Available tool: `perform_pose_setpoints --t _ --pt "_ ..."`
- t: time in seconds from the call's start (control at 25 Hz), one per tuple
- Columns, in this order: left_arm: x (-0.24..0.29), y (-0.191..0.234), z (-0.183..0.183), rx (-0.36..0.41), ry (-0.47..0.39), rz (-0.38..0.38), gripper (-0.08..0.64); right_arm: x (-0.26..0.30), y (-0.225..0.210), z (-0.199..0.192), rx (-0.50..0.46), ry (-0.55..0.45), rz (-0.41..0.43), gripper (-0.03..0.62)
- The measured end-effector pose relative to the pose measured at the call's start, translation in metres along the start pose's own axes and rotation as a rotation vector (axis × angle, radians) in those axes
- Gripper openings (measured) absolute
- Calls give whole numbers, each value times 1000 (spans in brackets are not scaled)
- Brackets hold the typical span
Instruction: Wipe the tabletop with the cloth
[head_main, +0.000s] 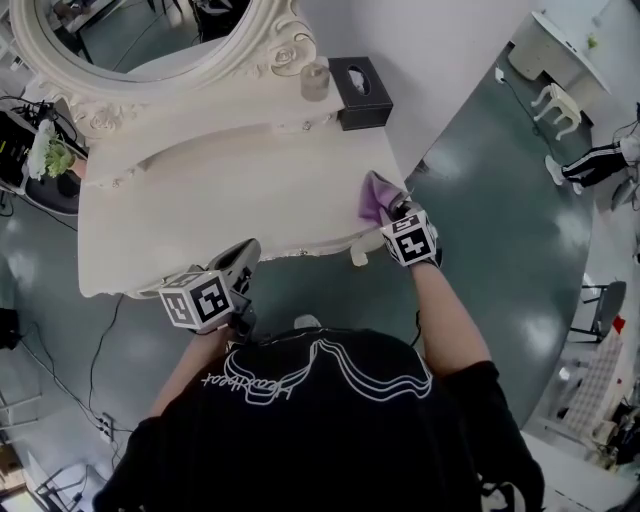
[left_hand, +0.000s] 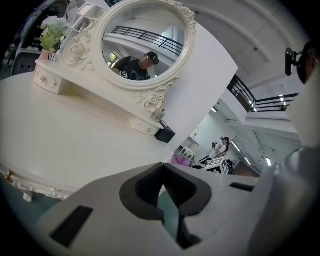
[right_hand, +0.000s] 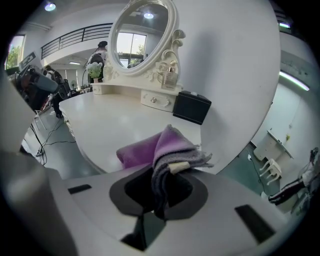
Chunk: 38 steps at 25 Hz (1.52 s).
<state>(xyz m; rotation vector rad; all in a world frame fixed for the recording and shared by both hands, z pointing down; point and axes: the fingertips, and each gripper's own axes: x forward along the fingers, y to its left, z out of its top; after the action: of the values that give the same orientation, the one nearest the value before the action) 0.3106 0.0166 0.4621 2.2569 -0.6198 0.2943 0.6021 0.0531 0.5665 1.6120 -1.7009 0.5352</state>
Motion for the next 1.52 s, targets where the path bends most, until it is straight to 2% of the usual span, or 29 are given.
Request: perform_pose_setpoints --t 0.28,0.44,0.56,0.64,0.68,0.76,0.84,0.92,1.08,1.2,1.28,1.4,1.52 --pt "12 1 -10 1 18 2 4 -8 -38 -18 44 17 -97 41" --pt "17 -6 -15 6 33 -14 5 -15 -52 -31 85 27 -116 43" --pt "12 -11 -11 20 37 -27 3 -25 -57 -39 56 33 -136 44" --pt "3 -10 -6 34 32 -23 3 -37 -54 -36 54 5 -149 48" --pt "-3 -8 -3 37 25 -17 3 -46 -50 -28 79 -43 -143 48" --pt "-17 -2 6 32 -3 -4 3 -66 -30 1 141 -188 -85 48" --pt "-30 3 14 23 -39 5 4 -89 3 38 183 -328 28 48" --pt "-44 3 23 22 -66 0 3 -111 41 75 204 -436 148 48" --pt "-82 -5 39 31 -102 -19 5 -154 108 142 207 -614 325 48" --pt "-116 -12 49 47 -136 -32 3 -184 162 180 223 -689 478 48" --pt "-138 -18 54 70 -160 -44 4 -198 198 196 185 -708 548 48" --pt "-169 -23 61 105 -198 -47 3 -213 242 209 121 -725 609 48" --pt "-198 -27 64 147 -247 -49 5 -220 267 215 120 -738 642 46"
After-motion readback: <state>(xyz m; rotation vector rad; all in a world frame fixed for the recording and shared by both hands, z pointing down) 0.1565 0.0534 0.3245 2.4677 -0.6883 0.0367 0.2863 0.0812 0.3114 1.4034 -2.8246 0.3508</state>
